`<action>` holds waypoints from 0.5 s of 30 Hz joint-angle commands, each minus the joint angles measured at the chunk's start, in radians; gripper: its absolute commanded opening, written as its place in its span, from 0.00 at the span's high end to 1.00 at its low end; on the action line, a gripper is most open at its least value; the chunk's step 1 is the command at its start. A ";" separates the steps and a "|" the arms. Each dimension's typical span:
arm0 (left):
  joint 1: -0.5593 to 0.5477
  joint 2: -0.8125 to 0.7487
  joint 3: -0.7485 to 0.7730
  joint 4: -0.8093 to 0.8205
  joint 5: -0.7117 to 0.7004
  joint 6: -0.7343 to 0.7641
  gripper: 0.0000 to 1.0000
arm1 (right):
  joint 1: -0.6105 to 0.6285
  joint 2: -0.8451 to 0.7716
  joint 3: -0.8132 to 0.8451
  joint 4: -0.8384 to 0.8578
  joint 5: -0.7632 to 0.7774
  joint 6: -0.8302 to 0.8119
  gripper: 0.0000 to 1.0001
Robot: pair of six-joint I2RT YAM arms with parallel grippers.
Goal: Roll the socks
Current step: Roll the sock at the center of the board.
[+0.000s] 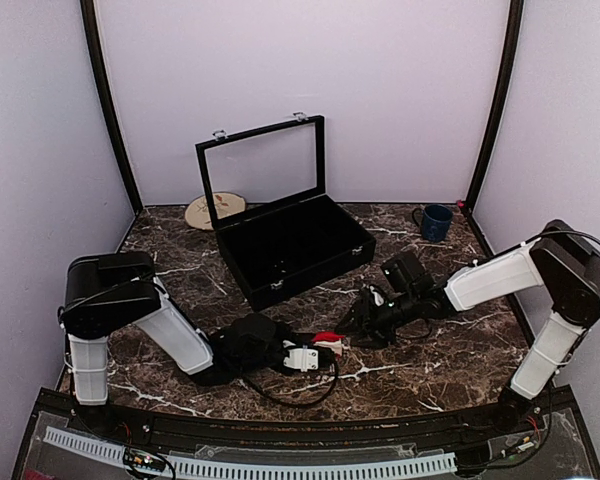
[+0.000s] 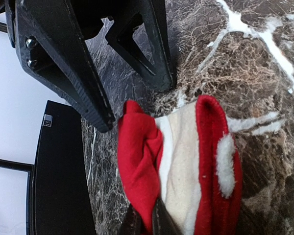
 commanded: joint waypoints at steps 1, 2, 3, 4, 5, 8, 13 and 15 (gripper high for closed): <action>-0.013 0.017 -0.018 0.030 -0.038 0.037 1.00 | -0.005 0.012 0.016 0.016 -0.003 -0.028 0.45; -0.014 0.021 -0.017 0.034 -0.041 0.039 1.00 | -0.005 0.013 0.028 0.002 0.007 -0.045 0.45; -0.016 0.023 -0.017 0.037 -0.042 0.041 1.00 | -0.005 0.016 0.038 -0.007 0.017 -0.058 0.45; -0.017 0.026 -0.017 0.039 -0.043 0.043 1.00 | -0.005 0.021 0.046 -0.012 0.019 -0.068 0.45; -0.018 0.028 -0.016 0.040 -0.044 0.044 1.00 | -0.004 0.029 0.054 -0.019 0.021 -0.079 0.45; -0.021 0.032 -0.016 0.041 -0.048 0.049 1.00 | -0.005 0.052 0.067 -0.022 0.018 -0.101 0.45; -0.021 0.041 -0.010 0.043 -0.059 0.052 1.00 | -0.005 0.090 0.072 -0.020 0.001 -0.124 0.45; -0.021 0.046 -0.008 0.049 -0.060 0.054 1.00 | -0.005 0.099 0.068 -0.022 -0.003 -0.138 0.45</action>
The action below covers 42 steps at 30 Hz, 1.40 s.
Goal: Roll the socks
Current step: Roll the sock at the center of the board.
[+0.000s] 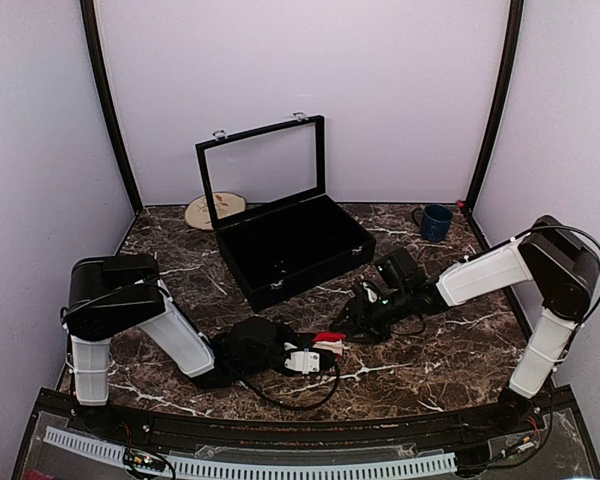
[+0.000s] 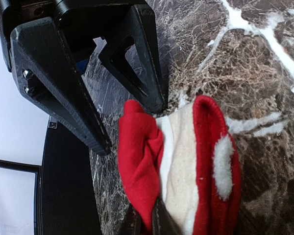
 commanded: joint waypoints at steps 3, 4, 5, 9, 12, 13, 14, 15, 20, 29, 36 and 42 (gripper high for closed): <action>-0.006 0.030 -0.003 0.009 -0.021 0.015 1.00 | -0.001 0.043 -0.002 0.002 -0.012 -0.060 0.45; -0.006 0.033 -0.002 0.011 -0.022 0.016 1.00 | -0.001 0.046 -0.003 0.006 -0.016 -0.066 0.45; -0.006 0.036 0.000 0.011 -0.022 0.017 1.00 | 0.000 0.052 -0.003 0.006 -0.021 -0.071 0.45; -0.006 0.041 0.005 0.016 -0.022 0.022 1.00 | 0.011 0.070 0.002 -0.001 -0.021 -0.094 0.46; -0.005 0.041 0.005 0.019 -0.024 0.025 1.00 | 0.013 0.090 0.002 -0.003 -0.019 -0.108 0.47; -0.006 0.041 0.003 0.020 -0.024 0.025 1.00 | 0.014 0.095 0.002 -0.001 -0.018 -0.112 0.47; -0.006 0.041 0.001 0.020 -0.024 0.025 1.00 | 0.015 0.099 0.003 0.001 -0.016 -0.115 0.48; -0.006 0.041 0.001 0.020 -0.025 0.025 1.00 | 0.016 0.105 0.004 0.001 -0.016 -0.119 0.49; -0.005 0.046 0.001 0.025 -0.027 0.022 1.00 | 0.023 0.116 -0.004 0.017 -0.020 -0.123 0.57; -0.005 0.049 0.000 0.019 -0.019 0.000 1.00 | 0.023 0.128 -0.038 0.101 -0.039 -0.112 0.79; -0.004 0.042 0.026 -0.030 -0.073 -0.070 1.00 | 0.024 0.121 -0.066 0.183 -0.033 -0.104 1.00; -0.004 -0.007 0.075 -0.203 -0.105 -0.181 0.91 | 0.028 0.083 -0.100 0.253 0.011 -0.105 1.00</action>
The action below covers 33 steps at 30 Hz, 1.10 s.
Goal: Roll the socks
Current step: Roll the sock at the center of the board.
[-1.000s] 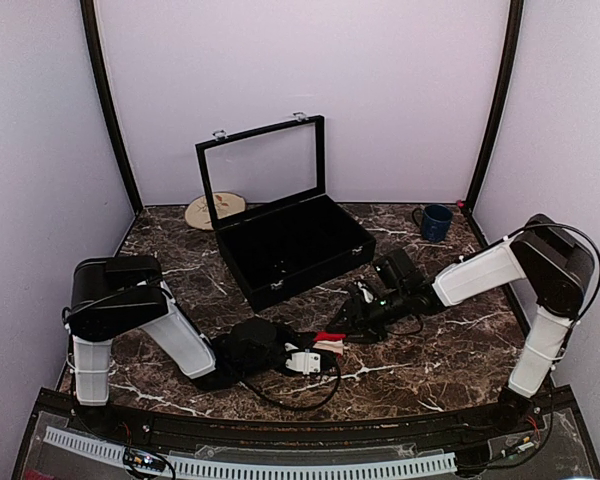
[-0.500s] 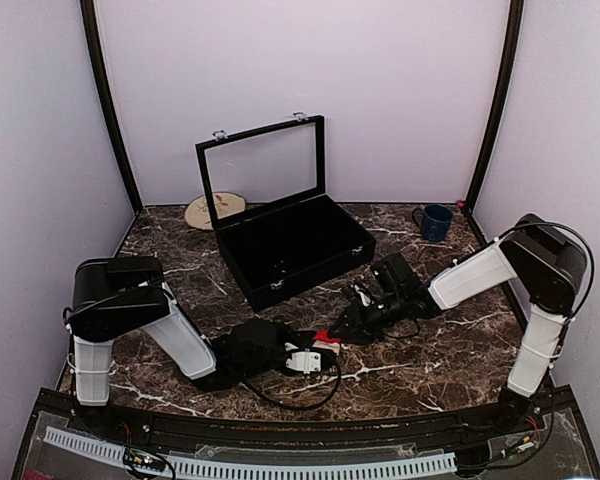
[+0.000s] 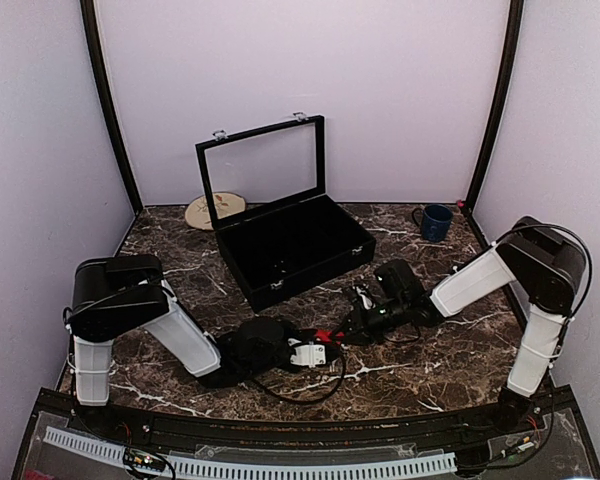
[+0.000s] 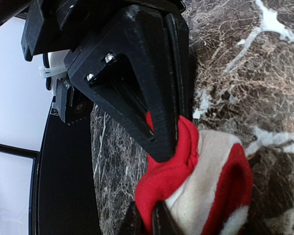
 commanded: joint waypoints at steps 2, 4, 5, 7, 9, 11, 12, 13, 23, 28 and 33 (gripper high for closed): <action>0.000 -0.064 0.053 -0.262 -0.022 -0.167 0.84 | 0.015 -0.017 -0.046 0.020 0.086 -0.009 1.00; 0.002 -0.094 0.069 -0.339 -0.005 -0.226 0.73 | 0.016 -0.020 -0.045 0.027 0.102 -0.011 1.00; 0.002 -0.108 0.079 -0.382 0.001 -0.250 0.70 | 0.018 -0.020 -0.046 0.034 0.107 -0.011 1.00; 0.002 -0.135 0.093 -0.455 0.004 -0.305 0.62 | 0.020 -0.017 -0.041 0.043 0.119 -0.012 1.00; 0.005 -0.166 0.107 -0.533 0.009 -0.358 0.59 | 0.024 -0.018 -0.039 0.054 0.135 -0.013 1.00; 0.006 -0.203 0.114 -0.604 0.028 -0.416 0.55 | 0.028 -0.018 -0.032 0.063 0.151 -0.012 1.00; 0.008 -0.222 0.118 -0.639 0.036 -0.438 0.55 | 0.031 -0.018 -0.027 0.064 0.160 -0.014 1.00; 0.008 -0.240 0.124 -0.677 0.041 -0.459 0.53 | 0.035 -0.018 -0.022 0.063 0.169 -0.018 1.00; 0.043 -0.419 0.160 -0.973 0.161 -0.584 0.45 | 0.076 -0.010 0.032 0.043 0.255 -0.066 1.00; 0.129 -0.484 0.256 -1.135 0.334 -0.702 0.43 | 0.135 -0.050 0.049 -0.017 0.371 -0.162 1.00; 0.223 -0.476 0.363 -1.256 0.526 -0.803 0.38 | 0.195 -0.094 0.032 -0.047 0.534 -0.248 1.00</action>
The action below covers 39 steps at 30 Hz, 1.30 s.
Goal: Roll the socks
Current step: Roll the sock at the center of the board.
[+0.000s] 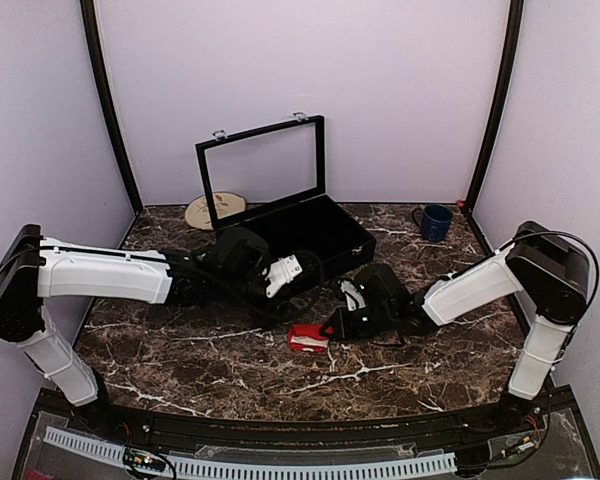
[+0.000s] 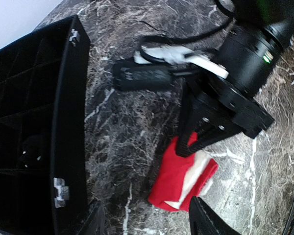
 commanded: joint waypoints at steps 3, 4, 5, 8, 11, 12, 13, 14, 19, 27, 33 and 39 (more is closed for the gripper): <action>0.067 0.036 0.142 -0.222 0.274 -0.117 0.38 | 0.087 -0.085 -0.038 -0.036 0.275 -0.145 1.00; 0.071 0.057 0.160 -0.241 0.301 -0.122 0.38 | 0.100 -0.094 -0.048 -0.034 0.308 -0.157 1.00; 0.076 0.074 0.172 -0.252 0.333 -0.125 0.38 | 0.112 -0.100 -0.055 -0.027 0.337 -0.169 1.00; 0.092 0.112 0.180 -0.266 0.465 -0.130 0.38 | 0.149 -0.106 -0.076 -0.002 0.406 -0.200 1.00; 0.099 0.138 0.179 -0.280 0.591 -0.111 0.37 | 0.192 -0.096 -0.090 0.018 0.466 -0.221 1.00; 0.101 0.153 0.187 -0.296 0.616 -0.103 0.37 | 0.204 -0.092 -0.092 0.025 0.482 -0.228 1.00; 0.103 0.168 0.198 -0.321 0.626 -0.095 0.37 | 0.215 -0.086 -0.094 0.033 0.504 -0.234 1.00; 0.107 0.181 0.205 -0.340 0.628 -0.084 0.36 | 0.228 -0.083 -0.095 0.038 0.522 -0.239 1.00; 0.151 0.213 0.203 -0.329 0.680 -0.077 0.32 | 0.271 -0.071 -0.097 0.055 0.583 -0.261 1.00; 0.184 0.304 0.251 -0.322 0.787 -0.076 0.30 | 0.317 -0.047 -0.077 0.066 0.656 -0.282 1.00; 0.184 0.343 0.260 -0.318 0.796 -0.073 0.30 | 0.339 -0.034 -0.071 0.078 0.698 -0.279 1.00; 0.184 0.362 0.259 -0.279 0.754 -0.076 0.28 | 0.349 -0.024 -0.067 0.101 0.708 -0.280 1.00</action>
